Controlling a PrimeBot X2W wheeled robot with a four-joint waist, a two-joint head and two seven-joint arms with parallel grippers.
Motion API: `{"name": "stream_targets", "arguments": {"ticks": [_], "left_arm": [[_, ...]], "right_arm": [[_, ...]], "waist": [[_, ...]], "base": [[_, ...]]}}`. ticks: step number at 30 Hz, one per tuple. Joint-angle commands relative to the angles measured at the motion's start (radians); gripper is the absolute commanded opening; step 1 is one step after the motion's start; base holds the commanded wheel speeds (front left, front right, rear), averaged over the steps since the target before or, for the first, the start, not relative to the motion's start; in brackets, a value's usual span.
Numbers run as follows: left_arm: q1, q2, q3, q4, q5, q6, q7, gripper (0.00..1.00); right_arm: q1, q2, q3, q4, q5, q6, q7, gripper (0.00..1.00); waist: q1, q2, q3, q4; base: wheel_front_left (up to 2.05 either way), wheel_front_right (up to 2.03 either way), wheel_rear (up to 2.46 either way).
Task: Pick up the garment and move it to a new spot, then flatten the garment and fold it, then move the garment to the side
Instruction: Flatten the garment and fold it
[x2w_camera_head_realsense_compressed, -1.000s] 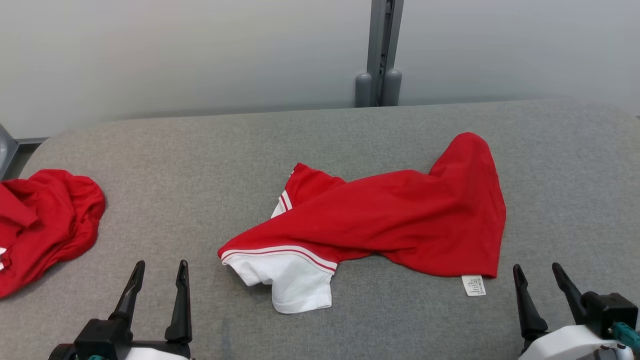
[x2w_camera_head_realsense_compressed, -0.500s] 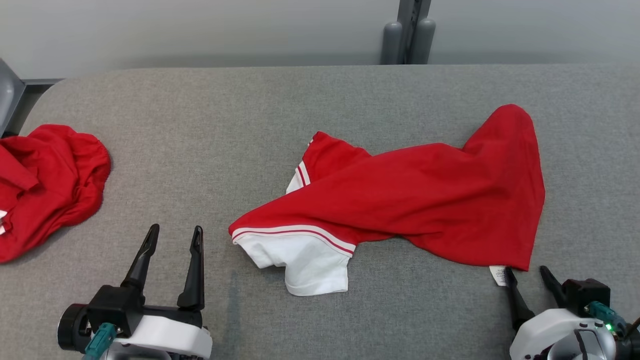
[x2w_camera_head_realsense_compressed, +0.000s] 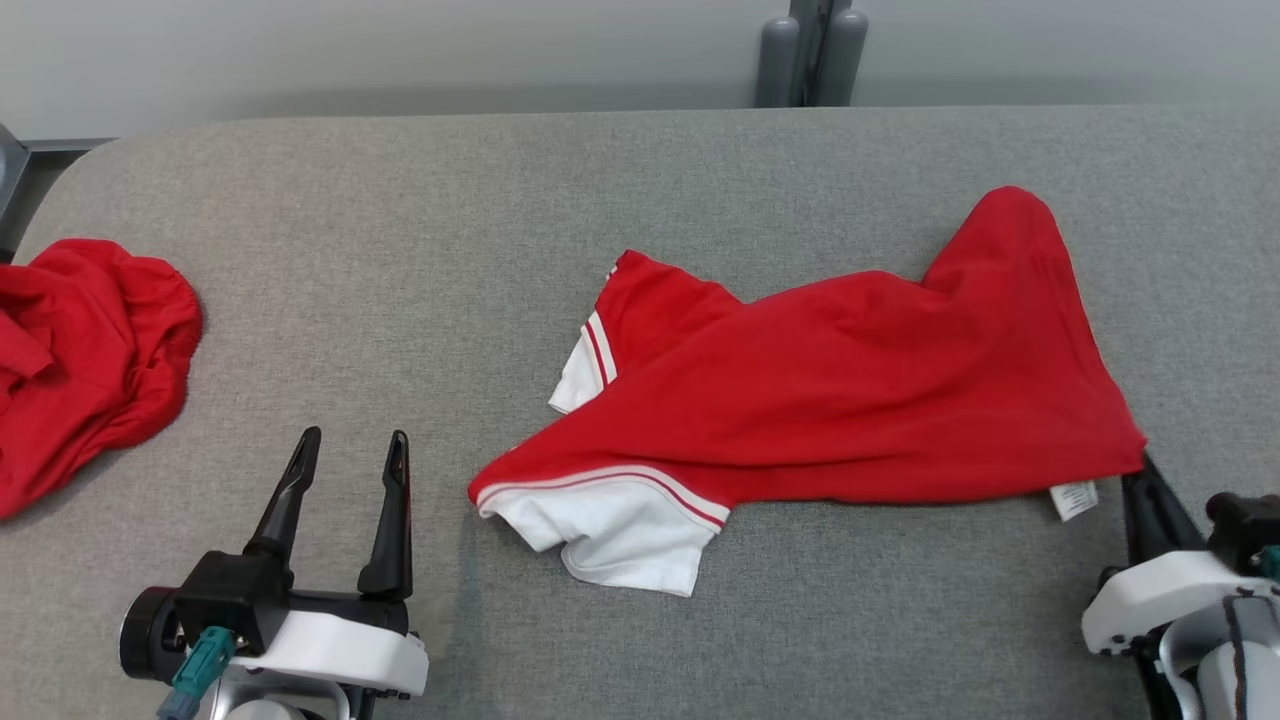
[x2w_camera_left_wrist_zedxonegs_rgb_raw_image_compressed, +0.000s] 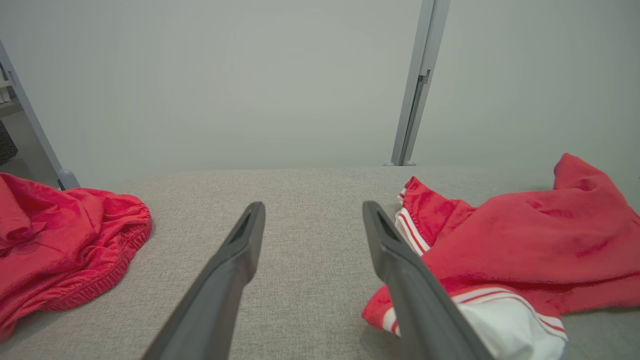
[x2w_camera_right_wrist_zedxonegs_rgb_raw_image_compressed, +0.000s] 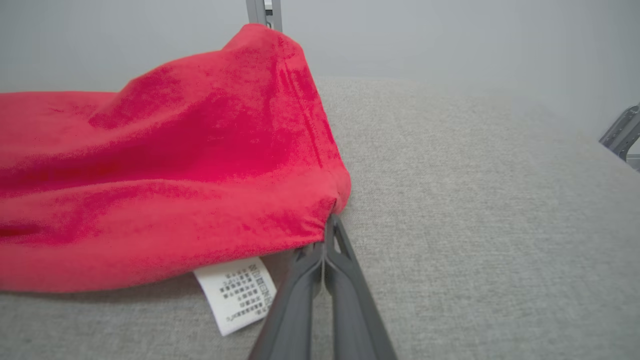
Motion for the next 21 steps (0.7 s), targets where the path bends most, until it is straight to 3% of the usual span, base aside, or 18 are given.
{"name": "stream_targets", "arguments": {"ticks": [1, 9, 21], "left_arm": [[-0.016, -0.001, 0.005, 0.003, 0.009, -0.008, -0.005, 1.0], [-0.032, -0.014, 0.012, 0.005, 0.021, -0.022, -0.005, 1.0], [-0.052, -0.038, 0.023, 0.021, 0.038, -0.055, -0.006, 1.0]], "right_arm": [[-0.018, -0.024, -0.024, -0.038, -0.027, 0.0, -0.006, 0.0], [-0.053, -0.038, -0.042, -0.139, -0.122, 0.0, -0.002, 0.0], [0.013, -0.001, -0.001, 0.009, -0.149, 0.0, 0.032, 0.0]], "waist": [[0.0, 0.0, 0.004, -0.006], [0.0, 0.0, 0.021, -0.018], [0.0, 0.0, 0.051, -0.022]], "base": [[0.0, 0.0, 0.0], [0.0, 0.0, 0.0], [0.0, 0.0, 0.0]]}}
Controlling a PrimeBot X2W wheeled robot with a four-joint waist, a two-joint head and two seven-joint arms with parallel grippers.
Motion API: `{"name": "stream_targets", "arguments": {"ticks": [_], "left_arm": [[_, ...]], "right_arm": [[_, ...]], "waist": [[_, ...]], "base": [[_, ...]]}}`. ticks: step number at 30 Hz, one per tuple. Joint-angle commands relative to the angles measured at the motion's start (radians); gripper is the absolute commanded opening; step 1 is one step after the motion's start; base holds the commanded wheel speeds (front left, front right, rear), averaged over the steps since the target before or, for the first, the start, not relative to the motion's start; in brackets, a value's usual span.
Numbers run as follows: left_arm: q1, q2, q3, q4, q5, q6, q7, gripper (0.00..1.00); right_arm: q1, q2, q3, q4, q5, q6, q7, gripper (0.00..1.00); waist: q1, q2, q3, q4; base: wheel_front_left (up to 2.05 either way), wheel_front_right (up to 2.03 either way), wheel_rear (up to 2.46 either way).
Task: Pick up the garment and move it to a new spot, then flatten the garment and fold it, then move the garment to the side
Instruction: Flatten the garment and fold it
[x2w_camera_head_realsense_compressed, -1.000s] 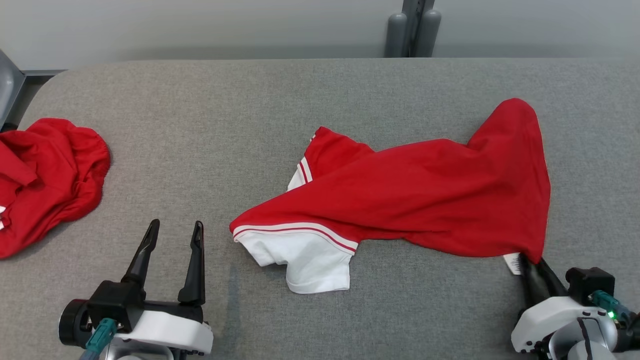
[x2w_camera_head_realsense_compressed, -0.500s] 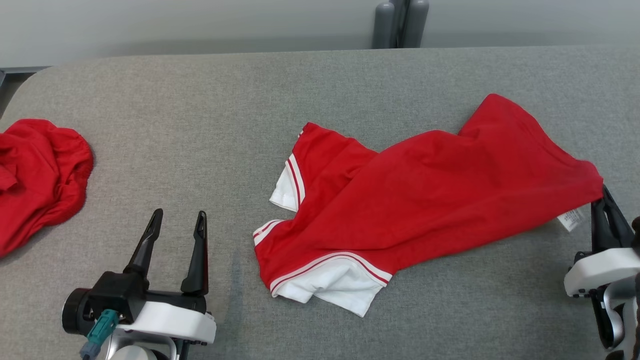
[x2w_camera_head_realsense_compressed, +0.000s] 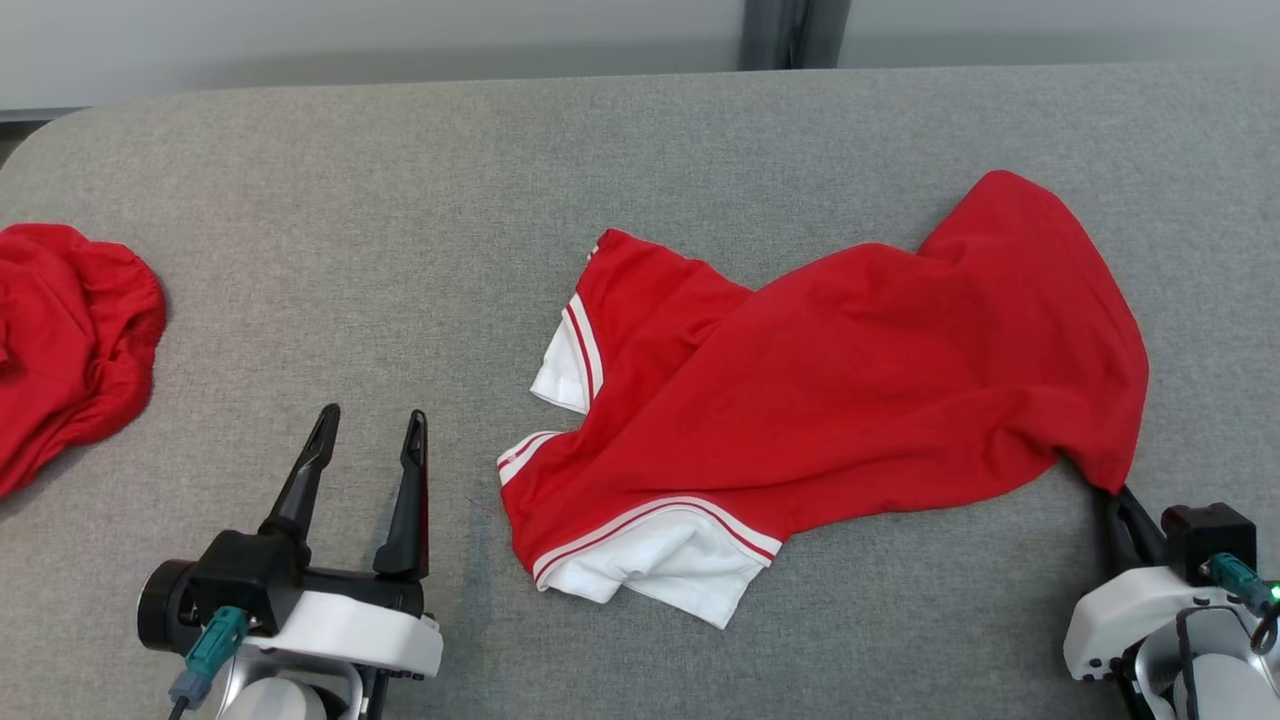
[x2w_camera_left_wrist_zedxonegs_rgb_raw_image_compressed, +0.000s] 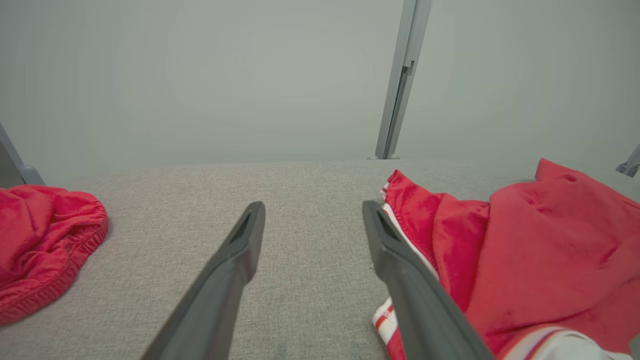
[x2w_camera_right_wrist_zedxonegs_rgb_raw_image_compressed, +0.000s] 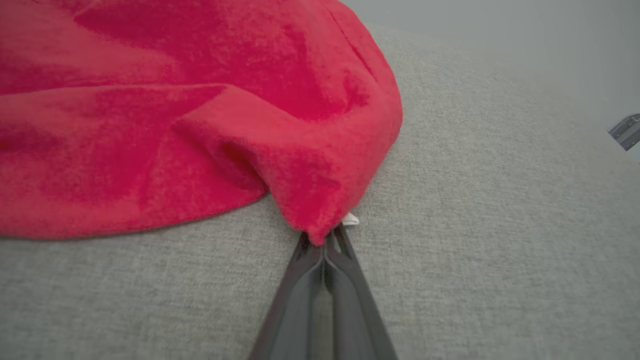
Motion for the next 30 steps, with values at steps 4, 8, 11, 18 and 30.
{"name": "stream_targets", "arguments": {"ticks": [4, 8, 11, 18, 30], "left_arm": [[-0.017, -0.002, 0.007, 0.007, 0.012, -0.014, -0.005, 1.0], [-0.002, -0.002, 0.011, 0.015, 0.018, -0.017, -0.005, 1.0], [0.01, -0.001, 0.017, 0.018, 0.02, -0.016, -0.005, 1.0], [0.056, 0.004, 0.034, 0.01, 0.028, 0.001, -0.005, 1.0], [0.152, 0.01, 0.036, -0.013, 0.043, 0.026, -0.004, 1.0]], "right_arm": [[0.023, 0.012, -0.037, 0.015, 0.004, 0.0, -0.017, 1.0], [0.049, 0.028, -0.087, -0.028, -0.002, 0.0, -0.031, 1.0], [0.076, 0.038, -0.118, -0.084, 0.003, 0.0, -0.036, 1.0], [0.133, 0.048, -0.082, -0.256, 0.042, 0.0, -0.039, 1.0], [0.223, 0.048, 0.029, -0.465, 0.128, 0.0, 0.048, 1.0]], "waist": [[0.0, 0.0, -0.004, -0.007], [0.0, 0.0, -0.023, -0.014], [0.0, 0.0, -0.041, -0.02], [0.0, 0.0, -0.095, -0.033], [0.0, 0.0, -0.189, -0.037]], "base": [[0.0, 0.0, 0.0], [0.0, 0.0, 0.0], [0.0, 0.0, 0.0], [0.0, 0.0, 0.0], [0.0, 0.0, 0.0]]}}
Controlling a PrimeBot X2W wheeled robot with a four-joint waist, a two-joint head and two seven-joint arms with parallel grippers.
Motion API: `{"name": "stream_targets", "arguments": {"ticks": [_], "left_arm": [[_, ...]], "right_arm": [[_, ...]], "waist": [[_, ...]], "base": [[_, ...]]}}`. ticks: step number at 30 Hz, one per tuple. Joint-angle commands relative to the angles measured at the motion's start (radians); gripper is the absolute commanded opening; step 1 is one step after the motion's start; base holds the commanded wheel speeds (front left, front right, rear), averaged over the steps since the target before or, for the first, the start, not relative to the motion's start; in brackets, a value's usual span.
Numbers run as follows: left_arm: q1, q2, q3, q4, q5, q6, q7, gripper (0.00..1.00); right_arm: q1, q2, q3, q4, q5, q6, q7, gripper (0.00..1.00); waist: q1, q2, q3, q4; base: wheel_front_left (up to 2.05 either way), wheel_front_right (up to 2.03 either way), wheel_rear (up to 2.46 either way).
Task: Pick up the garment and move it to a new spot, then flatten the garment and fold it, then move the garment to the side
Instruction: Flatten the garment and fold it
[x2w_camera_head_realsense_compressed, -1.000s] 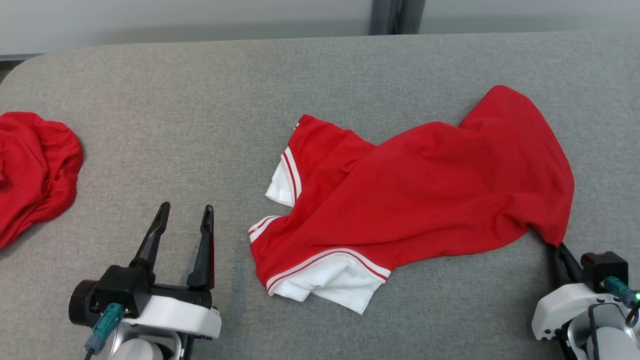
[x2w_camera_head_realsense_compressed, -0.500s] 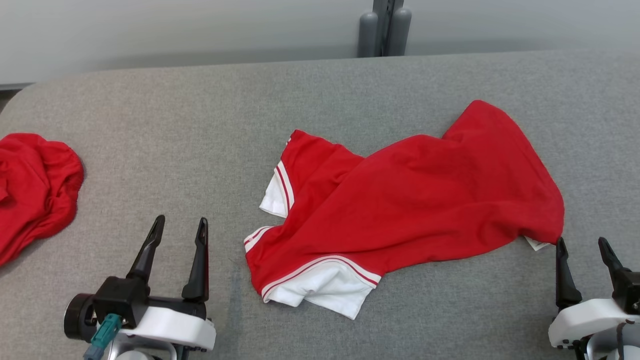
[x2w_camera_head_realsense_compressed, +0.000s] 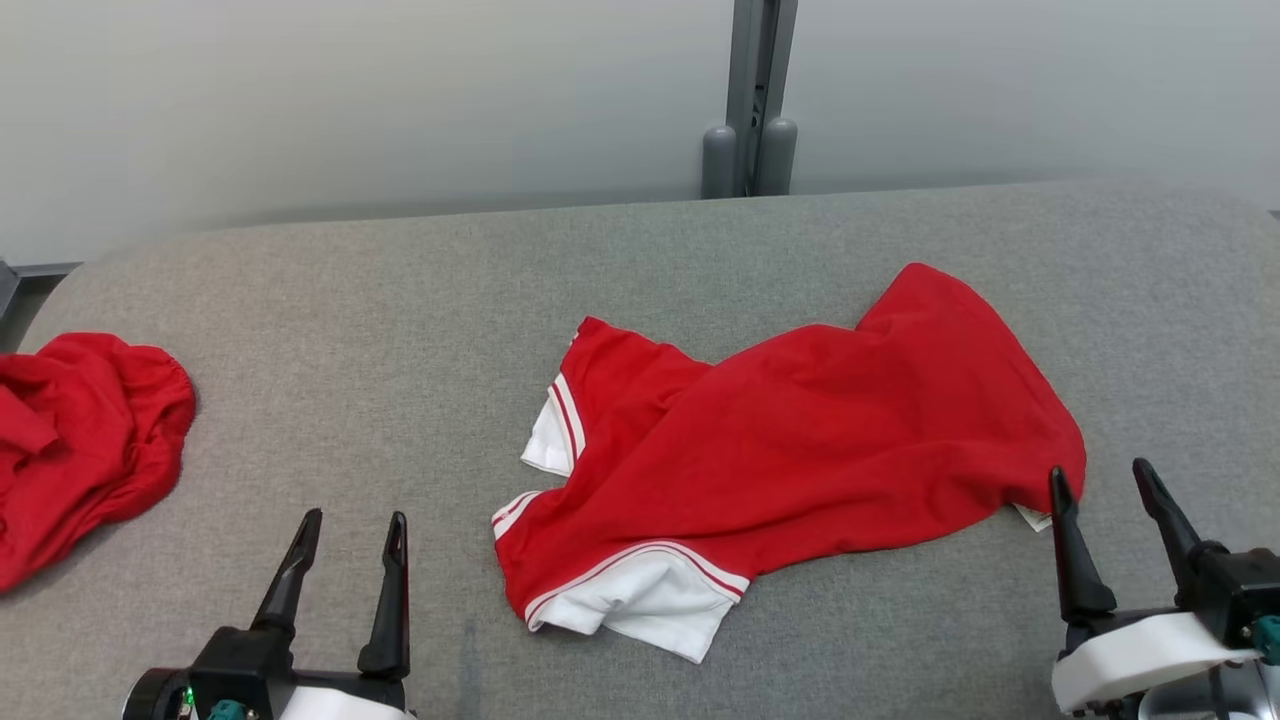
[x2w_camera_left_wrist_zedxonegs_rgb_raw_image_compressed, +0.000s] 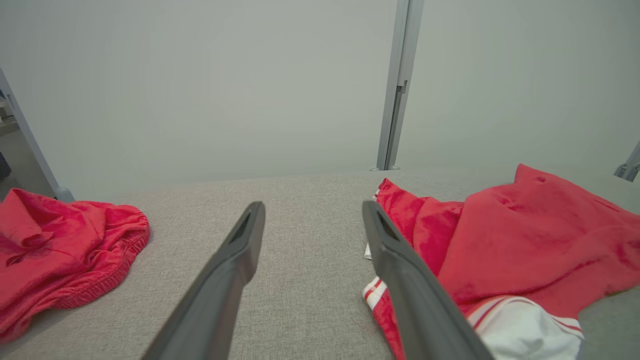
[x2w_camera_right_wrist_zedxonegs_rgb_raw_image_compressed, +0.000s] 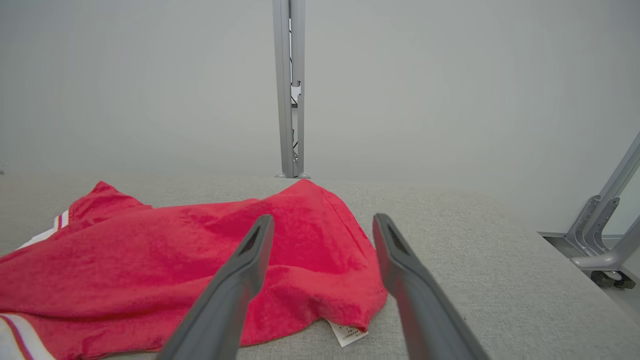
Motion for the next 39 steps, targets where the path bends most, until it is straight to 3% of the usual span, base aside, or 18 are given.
{"name": "stream_targets", "arguments": {"ticks": [1, 28, 39], "left_arm": [[0.013, 0.005, 0.0, -0.004, 0.008, 0.008, -0.003, 1.0], [0.015, 0.021, -0.021, -0.042, 0.0, 0.026, 0.023, 1.0], [-0.089, 0.014, -0.044, -0.049, 0.019, -0.001, 0.014, 1.0]], "right_arm": [[0.021, -0.004, 0.005, -0.015, 0.009, 0.0, 0.012, 1.0], [0.047, -0.004, 0.011, -0.051, 0.047, 0.0, 0.054, 1.0], [-0.114, -0.024, -0.134, 0.109, -0.005, 0.0, 0.037, 1.0]], "waist": [[0.0, -0.0001, -0.017, 0.002], [0.0, -0.0001, -0.001, 0.016], [0.0, -0.0001, 0.148, 0.048]], "base": [[0.0, 0.0, 0.0], [0.0, 0.0, 0.0], [0.0, 0.0, 0.0]]}}
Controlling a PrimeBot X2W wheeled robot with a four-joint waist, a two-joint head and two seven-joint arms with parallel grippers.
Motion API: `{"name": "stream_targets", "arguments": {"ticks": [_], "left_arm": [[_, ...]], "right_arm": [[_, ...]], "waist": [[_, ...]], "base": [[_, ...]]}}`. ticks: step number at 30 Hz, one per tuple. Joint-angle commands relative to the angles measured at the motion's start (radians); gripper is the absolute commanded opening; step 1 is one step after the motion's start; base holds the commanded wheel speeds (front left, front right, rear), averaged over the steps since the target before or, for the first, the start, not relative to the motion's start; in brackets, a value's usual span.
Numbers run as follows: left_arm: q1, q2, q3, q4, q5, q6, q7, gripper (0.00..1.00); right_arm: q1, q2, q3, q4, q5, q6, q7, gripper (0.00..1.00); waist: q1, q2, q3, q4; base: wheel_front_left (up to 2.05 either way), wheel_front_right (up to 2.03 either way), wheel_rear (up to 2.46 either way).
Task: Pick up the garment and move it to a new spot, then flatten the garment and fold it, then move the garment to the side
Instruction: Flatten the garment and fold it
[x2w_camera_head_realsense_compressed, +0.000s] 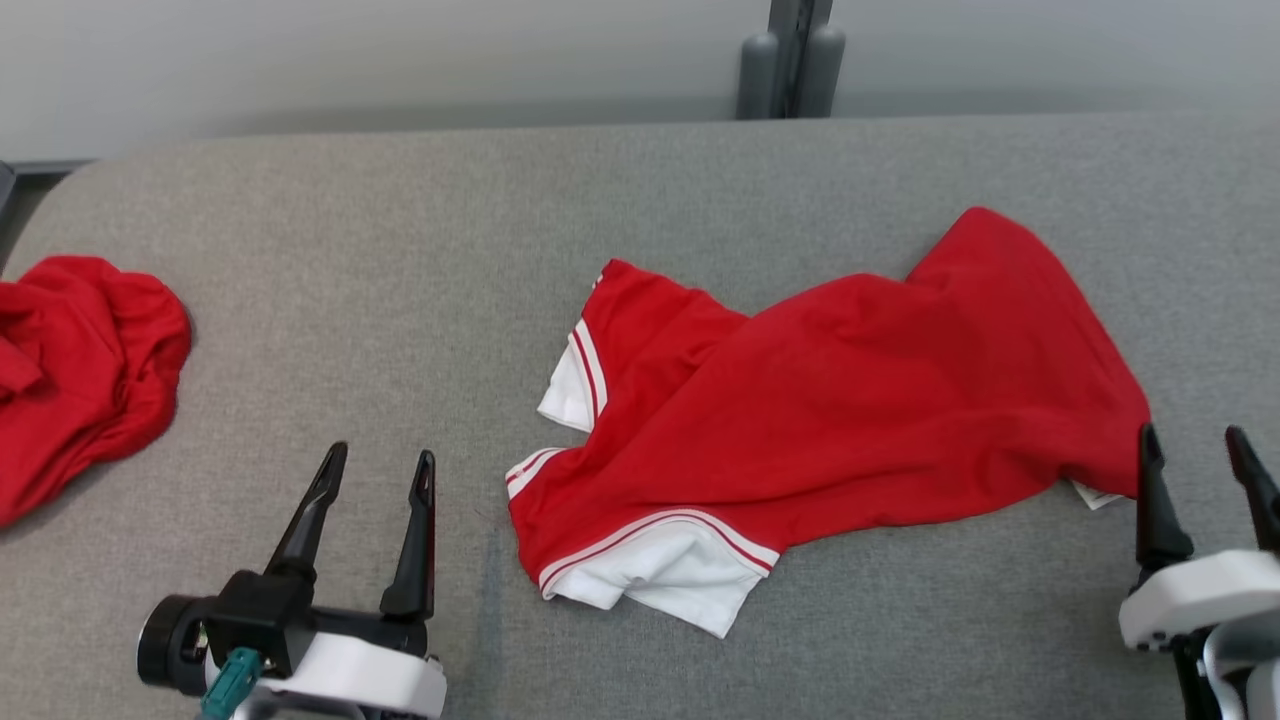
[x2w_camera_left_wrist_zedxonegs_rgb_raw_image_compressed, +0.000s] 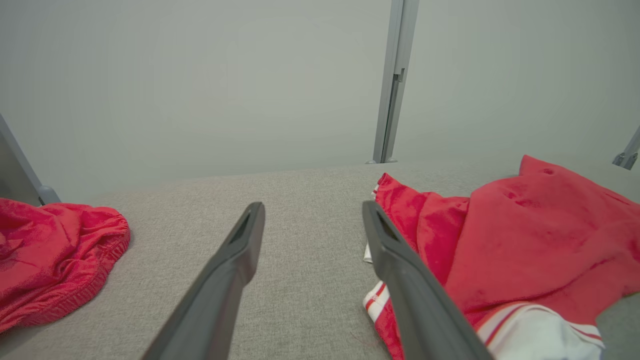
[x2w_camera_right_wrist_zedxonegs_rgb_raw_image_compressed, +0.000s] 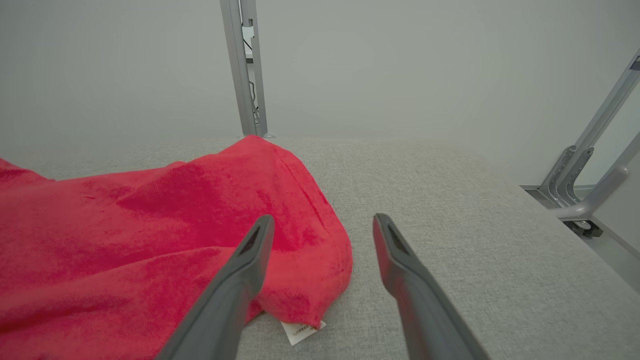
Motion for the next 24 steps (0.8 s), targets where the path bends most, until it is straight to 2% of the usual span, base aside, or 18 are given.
{"name": "stream_targets", "arguments": {"ticks": [1, 5, 15, 16, 17, 18, 24], "left_arm": [[-0.033, 0.002, -0.002, 0.002, 0.009, -0.009, -0.005, 1.0], [-0.063, -0.002, -0.009, 0.008, 0.014, -0.02, -0.009, 1.0], [-0.131, -0.023, -0.017, 0.043, 0.024, -0.04, -0.02, 1.0], [-0.135, -0.025, -0.016, 0.046, 0.024, -0.042, -0.021, 1.0], [-0.139, -0.026, -0.016, 0.048, 0.025, -0.042, -0.022, 1.0], [-0.142, -0.028, -0.015, 0.051, 0.025, -0.044, -0.022, 1.0], [-0.143, -0.039, -0.011, 0.063, 0.027, -0.05, -0.023, 1.0]], "right_arm": [[-0.047, -0.02, -0.01, 0.034, -0.005, 0.0, -0.011, 1.0], [-0.112, -0.048, -0.01, 0.114, 0.019, 0.0, -0.013, 1.0], [-0.251, -0.121, 0.061, 0.364, 0.148, 0.0, 0.068, 1.0], [-0.255, -0.125, 0.069, 0.376, 0.16, 0.0, 0.069, 0.6], [-0.258, -0.129, 0.078, 0.385, 0.17, 0.0, 0.07, 0.13], [-0.264, -0.135, 0.085, 0.391, 0.181, 0.0, 0.068, 0.0], [-0.289, -0.185, 0.07, 0.372, 0.19, 0.0, 0.02, 0.0]], "waist": [[0.0, 0.0, 0.053, 0.01], [0.0, 0.0, 0.091, 0.015], [0.0, 0.0, 0.157, 0.025], [0.0, 0.0, 0.159, 0.024], [0.0, 0.0, 0.161, 0.023], [0.0, 0.0, 0.162, 0.022], [0.0, 0.0, 0.158, 0.016]], "base": [[0.0, 0.0, 0.0], [0.0, 0.0, 0.0], [0.0, 0.0, 0.0], [0.0, 0.0, 0.0], [0.0, 0.0, 0.0], [0.0, 0.0, 0.0], [0.0, 0.0, 0.0]]}}
